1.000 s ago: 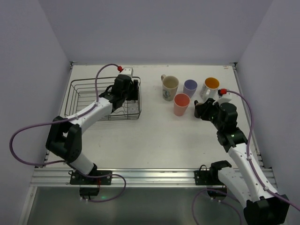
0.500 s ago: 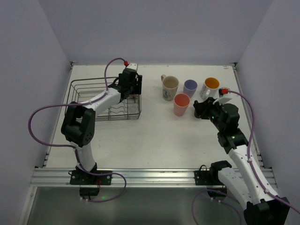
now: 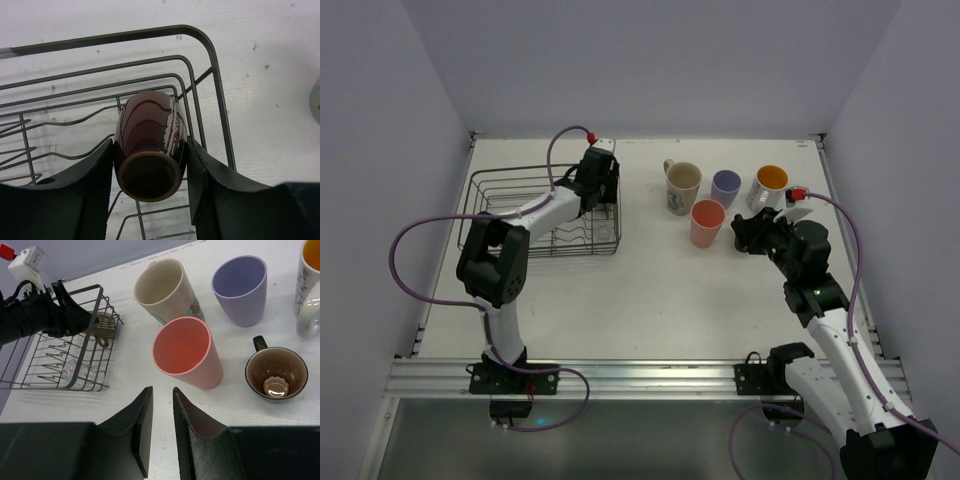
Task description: Unload the cups from the dish rack
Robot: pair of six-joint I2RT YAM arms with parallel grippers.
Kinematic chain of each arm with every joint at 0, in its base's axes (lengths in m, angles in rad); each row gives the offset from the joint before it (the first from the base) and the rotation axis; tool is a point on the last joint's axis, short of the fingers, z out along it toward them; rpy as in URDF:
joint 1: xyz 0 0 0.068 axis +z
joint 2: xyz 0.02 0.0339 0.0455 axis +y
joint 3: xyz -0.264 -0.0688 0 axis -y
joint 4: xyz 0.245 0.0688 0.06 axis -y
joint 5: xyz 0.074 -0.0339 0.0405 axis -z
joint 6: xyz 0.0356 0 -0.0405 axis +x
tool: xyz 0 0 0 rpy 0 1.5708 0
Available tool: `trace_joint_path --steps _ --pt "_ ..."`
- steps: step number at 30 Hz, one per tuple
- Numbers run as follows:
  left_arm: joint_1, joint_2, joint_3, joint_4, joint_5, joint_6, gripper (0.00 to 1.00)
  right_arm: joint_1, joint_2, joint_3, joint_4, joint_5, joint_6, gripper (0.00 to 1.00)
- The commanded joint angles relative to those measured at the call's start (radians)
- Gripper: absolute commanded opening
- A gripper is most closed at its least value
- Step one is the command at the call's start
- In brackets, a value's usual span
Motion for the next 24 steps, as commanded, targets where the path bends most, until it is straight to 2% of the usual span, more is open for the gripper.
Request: trace_joint_path --steps 1,2,3,4,8,15,18,21,24 --pt "0.014 0.001 0.036 0.012 -0.022 0.011 0.47 0.001 -0.004 0.002 0.040 -0.012 0.007 0.26" --pt "0.014 -0.002 0.036 0.012 -0.022 0.011 0.42 0.000 -0.002 0.003 0.040 -0.014 0.007 0.26" --pt "0.015 -0.010 0.041 0.003 -0.029 0.010 0.30 0.000 0.001 0.006 0.038 -0.016 0.007 0.27" --pt "0.015 -0.018 0.045 -0.002 -0.035 0.011 0.25 0.000 0.001 0.006 0.037 -0.019 0.007 0.27" --pt "0.028 -0.088 0.070 -0.019 -0.035 0.011 0.12 0.002 -0.005 0.012 0.036 -0.057 0.016 0.27" --pt "0.028 -0.202 0.062 -0.051 -0.016 -0.007 0.06 0.010 -0.025 -0.012 0.144 -0.213 0.140 0.35" --pt "0.028 -0.255 0.033 -0.053 0.000 -0.020 0.04 0.031 -0.022 -0.029 0.216 -0.246 0.199 0.43" --pt "0.028 -0.320 -0.005 -0.040 0.037 -0.039 0.02 0.085 0.006 -0.017 0.266 -0.256 0.228 0.51" --pt "0.028 -0.390 -0.048 -0.025 0.072 -0.067 0.00 0.192 0.033 -0.017 0.351 -0.249 0.259 0.58"
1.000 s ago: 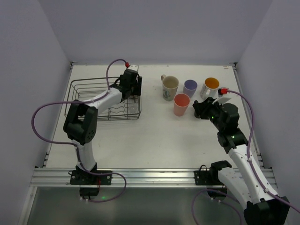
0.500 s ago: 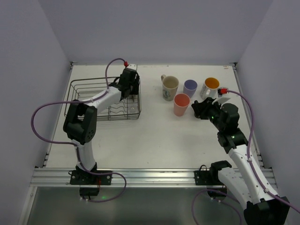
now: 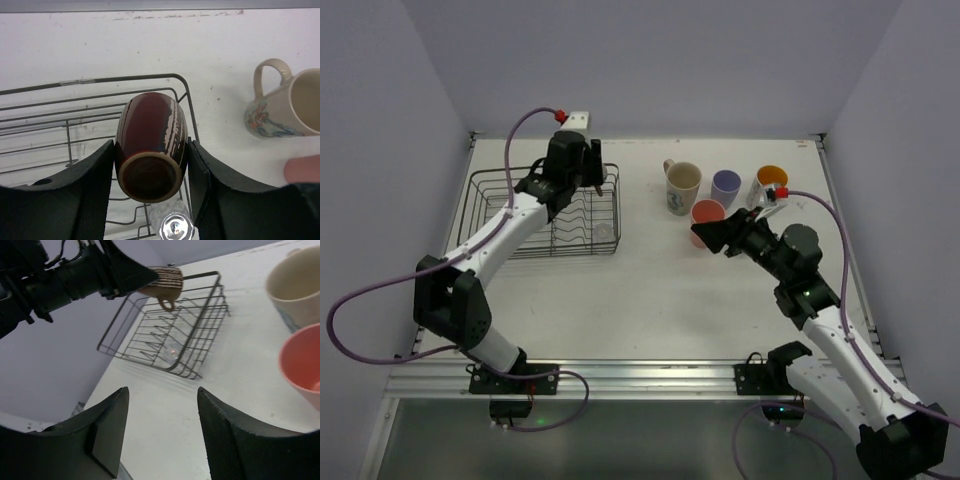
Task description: Unload the cups from the dish rack
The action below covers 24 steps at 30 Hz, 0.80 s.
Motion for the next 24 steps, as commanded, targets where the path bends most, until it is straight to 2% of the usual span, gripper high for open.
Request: trace_joint_path --steps 1,4,6,9,13,17,19,24 --pt "0.008 -0.131 -0.059 0.059 0.053 -0.052 0.00 0.087 0.035 0.000 0.212 -0.046 0.081 0.61" --pt "0.008 -0.219 -0.120 0.085 0.124 -0.088 0.00 0.120 0.099 -0.023 0.375 -0.105 0.164 0.70" --pt "0.008 -0.263 -0.148 0.101 0.191 -0.116 0.00 0.142 0.142 -0.014 0.423 -0.124 0.199 0.78" --pt "0.008 -0.355 -0.214 0.147 0.321 -0.154 0.00 0.171 0.217 0.016 0.470 -0.135 0.210 0.83" --pt "0.008 -0.498 -0.361 0.300 0.527 -0.216 0.00 0.185 0.314 0.032 0.565 -0.184 0.240 0.85" --pt "0.006 -0.589 -0.477 0.409 0.640 -0.326 0.00 0.188 0.366 0.037 0.621 -0.210 0.273 0.84" --pt "0.006 -0.627 -0.546 0.494 0.694 -0.374 0.00 0.194 0.381 0.043 0.630 -0.215 0.276 0.81" --pt "0.006 -0.652 -0.625 0.613 0.777 -0.472 0.00 0.211 0.415 0.054 0.662 -0.250 0.295 0.79"
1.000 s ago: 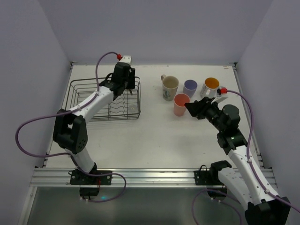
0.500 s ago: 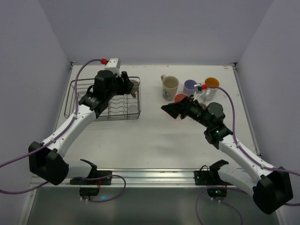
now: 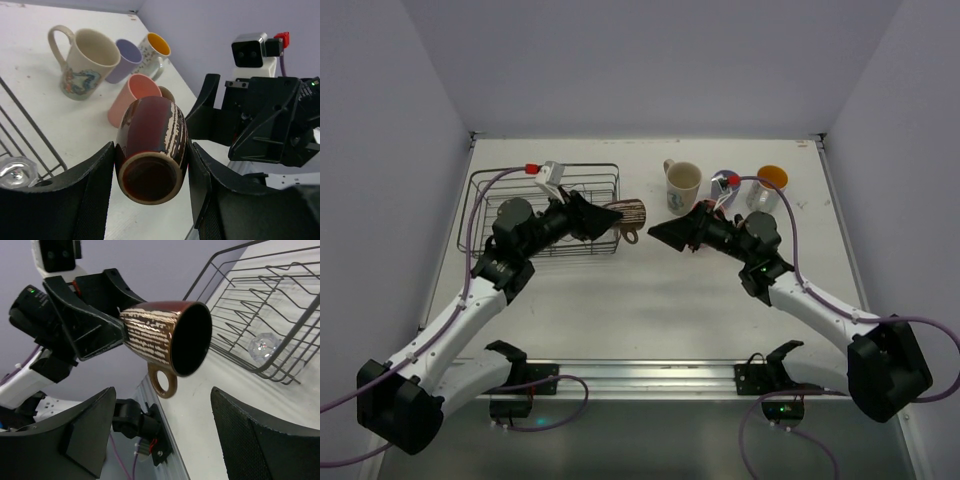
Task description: Unload the cups from the dish rack
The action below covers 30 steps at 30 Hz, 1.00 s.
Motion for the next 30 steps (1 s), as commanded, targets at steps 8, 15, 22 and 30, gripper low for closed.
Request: trace_joint_path --steps 8,15,22,30 --pt "0.007 -0.009 -0.072 0.310 0.235 -0.183 0.00 0.030 0.026 0.087 0.080 -0.055 0.004 0.73" --pt "0.005 -0.004 -0.104 0.382 0.267 -0.228 0.00 0.041 0.083 0.105 0.217 -0.146 0.093 0.55" --pt "0.004 -0.003 -0.119 0.401 0.244 -0.248 0.14 0.056 0.146 0.124 0.343 -0.196 0.179 0.26" --pt "0.004 -0.044 -0.044 0.179 0.171 -0.111 0.74 0.061 0.082 0.127 0.196 -0.157 0.114 0.00"
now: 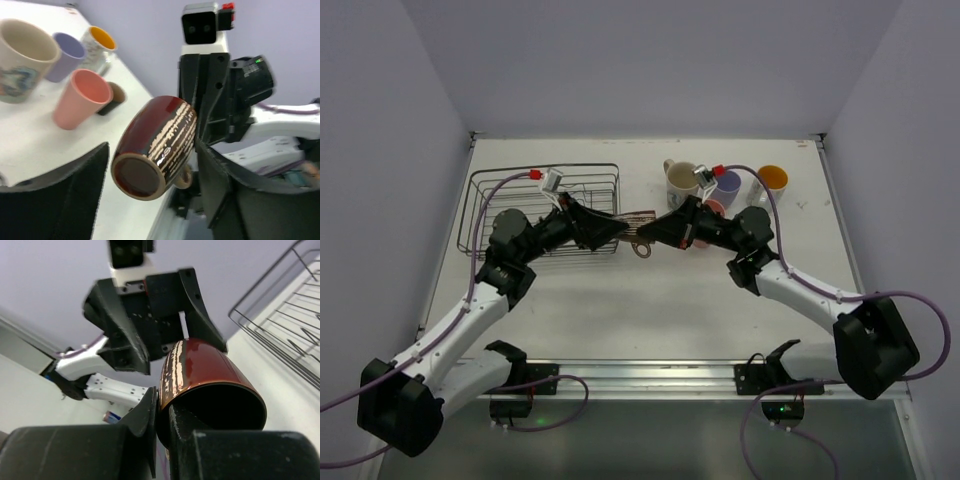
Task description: Unload the cups from the dish rack
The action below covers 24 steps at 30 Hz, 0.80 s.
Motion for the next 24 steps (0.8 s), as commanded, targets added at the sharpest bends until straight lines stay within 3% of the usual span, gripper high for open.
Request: trace_joint_path --steps 1,2,6,11,12,18,24 --pt "-0.003 -0.043 0.103 -0.183 -0.120 0.165 0.80 0.009 -0.081 0.054 -0.166 0.070 -0.151 0.00" --pt "-0.003 -0.049 0.152 -0.300 -0.163 0.200 0.89 0.011 -0.100 0.065 -0.311 0.096 -0.193 0.00" --pt "-0.001 -0.097 0.201 -0.438 -0.320 0.306 0.99 0.011 -0.168 0.106 -0.535 0.182 -0.336 0.00" --pt "-0.001 -0.126 0.215 -0.539 -0.423 0.394 1.00 0.009 -0.161 0.196 -0.804 0.308 -0.506 0.00" --pt "-0.001 -0.129 0.215 -0.586 -0.444 0.409 1.00 0.011 -0.147 0.226 -0.943 0.340 -0.546 0.00" --pt "-0.001 -0.138 0.189 -0.734 -0.608 0.501 1.00 0.023 0.049 0.459 -1.321 0.562 -0.756 0.00" --pt "-0.001 -0.157 0.172 -0.800 -0.701 0.532 1.00 0.088 0.252 0.660 -1.501 0.736 -0.845 0.00"
